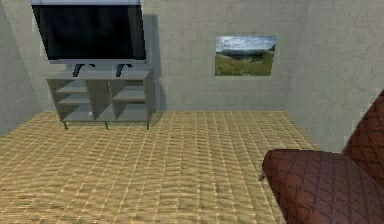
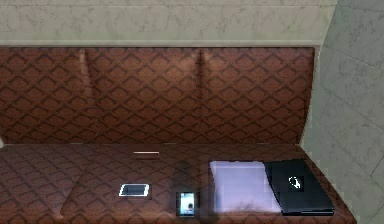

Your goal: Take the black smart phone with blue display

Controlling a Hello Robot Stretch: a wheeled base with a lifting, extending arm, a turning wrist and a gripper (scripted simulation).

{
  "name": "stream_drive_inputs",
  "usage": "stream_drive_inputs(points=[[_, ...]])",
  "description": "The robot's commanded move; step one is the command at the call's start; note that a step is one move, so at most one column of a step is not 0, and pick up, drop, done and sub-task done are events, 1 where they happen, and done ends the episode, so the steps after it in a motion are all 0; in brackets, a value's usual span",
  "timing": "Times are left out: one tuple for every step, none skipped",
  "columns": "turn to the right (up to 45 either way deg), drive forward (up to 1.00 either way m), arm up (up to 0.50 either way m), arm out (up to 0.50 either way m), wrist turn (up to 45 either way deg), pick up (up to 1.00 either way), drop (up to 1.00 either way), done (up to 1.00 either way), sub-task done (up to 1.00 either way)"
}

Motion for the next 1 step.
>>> stream_drive_inputs(points=[[0.0, 0.0, 0.5, 0.0, 0.0, 0.0, 0.0, 0.0, 0.0]])
